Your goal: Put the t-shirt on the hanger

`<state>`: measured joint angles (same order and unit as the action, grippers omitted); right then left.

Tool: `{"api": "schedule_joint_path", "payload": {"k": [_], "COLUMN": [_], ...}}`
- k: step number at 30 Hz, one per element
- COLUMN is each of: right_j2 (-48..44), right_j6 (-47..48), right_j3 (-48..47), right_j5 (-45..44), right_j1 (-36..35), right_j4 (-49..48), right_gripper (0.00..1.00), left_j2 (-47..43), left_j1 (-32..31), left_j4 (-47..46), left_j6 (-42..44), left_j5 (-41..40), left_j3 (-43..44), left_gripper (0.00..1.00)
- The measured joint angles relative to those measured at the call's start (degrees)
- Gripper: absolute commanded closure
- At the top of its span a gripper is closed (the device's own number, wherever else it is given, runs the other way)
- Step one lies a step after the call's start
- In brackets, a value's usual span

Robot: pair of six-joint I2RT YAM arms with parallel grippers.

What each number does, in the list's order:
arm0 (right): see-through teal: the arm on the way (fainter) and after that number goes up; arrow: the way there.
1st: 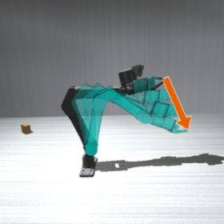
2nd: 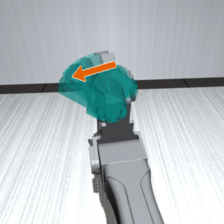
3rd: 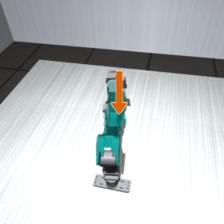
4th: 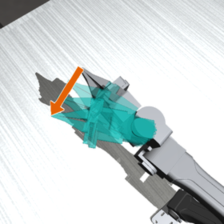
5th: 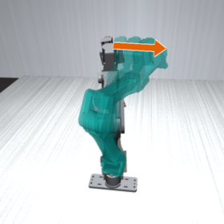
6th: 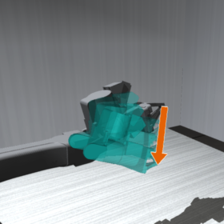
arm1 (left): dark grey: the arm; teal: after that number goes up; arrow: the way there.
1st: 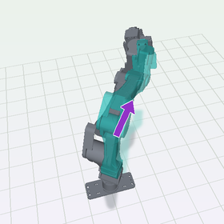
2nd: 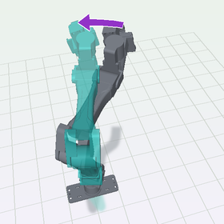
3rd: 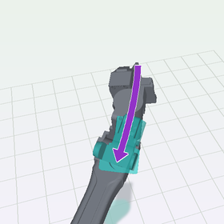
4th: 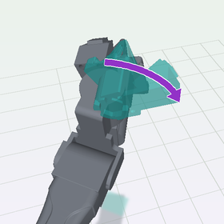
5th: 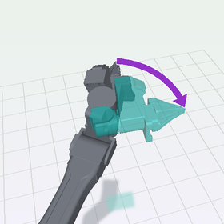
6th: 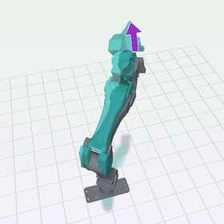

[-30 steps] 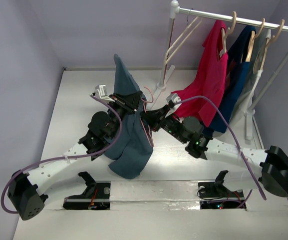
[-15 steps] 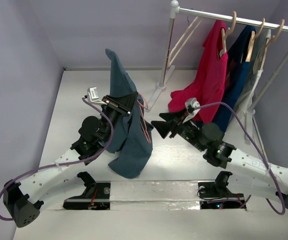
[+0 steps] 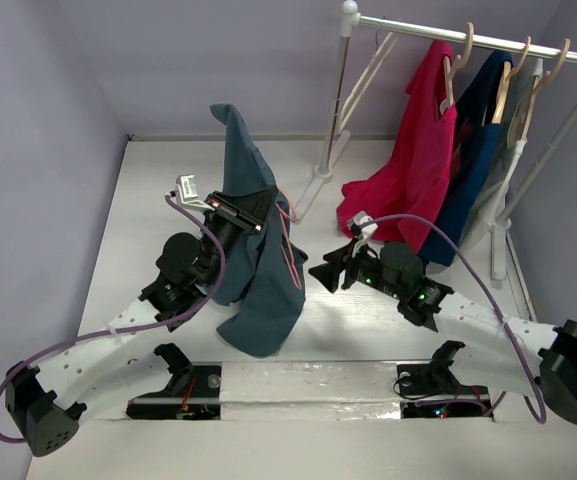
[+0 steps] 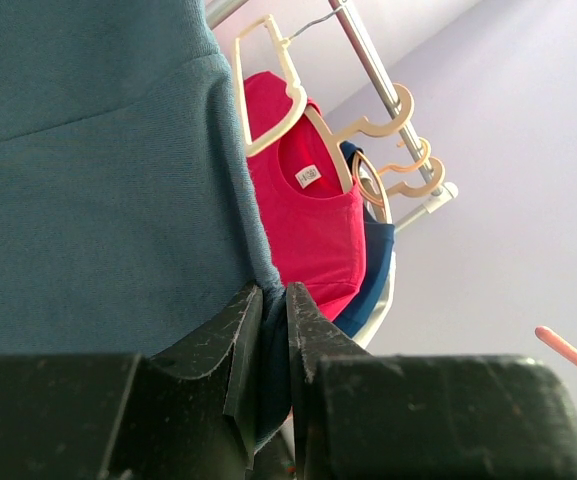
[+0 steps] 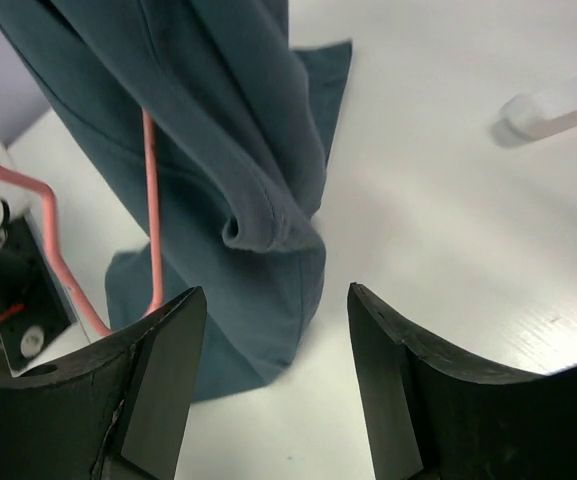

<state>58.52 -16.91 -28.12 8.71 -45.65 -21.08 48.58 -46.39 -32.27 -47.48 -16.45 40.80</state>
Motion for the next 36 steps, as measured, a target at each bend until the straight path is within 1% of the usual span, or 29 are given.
{"api": "schedule_joint_path", "payload": {"k": [4, 10, 17, 20, 22, 24, 26, 27, 28, 31, 36], "right_j2": [4.5, 9.6, 13.7, 14.7, 15.3, 15.5, 15.5, 15.5, 15.5, 14.4, 8.2], "right_j6": [1.4, 2.5, 2.6, 2.6, 2.7, 2.5, 2.3, 2.0, 1.8, 0.8, -0.7], "right_j3": [-0.1, -1.2, -3.2, -4.0, -4.6, -4.7, -4.7, -4.7, -4.7, -3.1, 1.8], "right_j5": [2.9, 3.5, 3.8, 3.8, 3.8, 3.8, 4.1, 4.2, 4.3, 4.5, 3.6], "right_j1": [0.0, 0.0, 0.0, 0.0, 0.0, 0.0, 0.0, 0.0, 0.0, 0.0, -1.2], "right_j4": [-1.1, -3.9, -8.4, -9.7, -10.6, -11.0, -11.2, -11.4, -11.6, -12.9, -12.4], "right_gripper": [0.35, 0.36, 0.46, 0.58, 0.73, 0.86, 0.93, 0.98, 1.00, 1.00, 1.00], "left_j2": [0.0, 0.0, 0.0, 0.0, 0.0, 0.0, 0.0, 0.0, 0.1, 0.5, 2.2], "left_j1": [0.0, 0.0, 0.0, 0.0, 0.0, 0.0, 0.0, 0.0, 0.0, 0.0, 0.0], "left_j4": [0.0, 0.0, 0.0, 0.0, 0.0, -0.1, -0.8, -1.5, -2.3, -4.8, -9.7], "left_j6": [-0.2, -0.5, -0.9, -1.0, -1.0, -1.1, -1.2, -1.3, -1.4, -1.3, 0.1], "left_j5": [0.2, 0.5, 1.0, 1.1, 1.1, 1.2, 1.3, 1.4, 1.5, 1.6, -0.2], "left_j3": [0.0, 0.0, 0.0, 0.0, 0.0, 0.0, -0.1, -0.1, -0.1, -0.1, -0.1], "left_gripper": [1.00, 1.00, 1.00, 1.00, 1.00, 1.00, 1.00, 1.00, 1.00, 1.00, 1.00]}}
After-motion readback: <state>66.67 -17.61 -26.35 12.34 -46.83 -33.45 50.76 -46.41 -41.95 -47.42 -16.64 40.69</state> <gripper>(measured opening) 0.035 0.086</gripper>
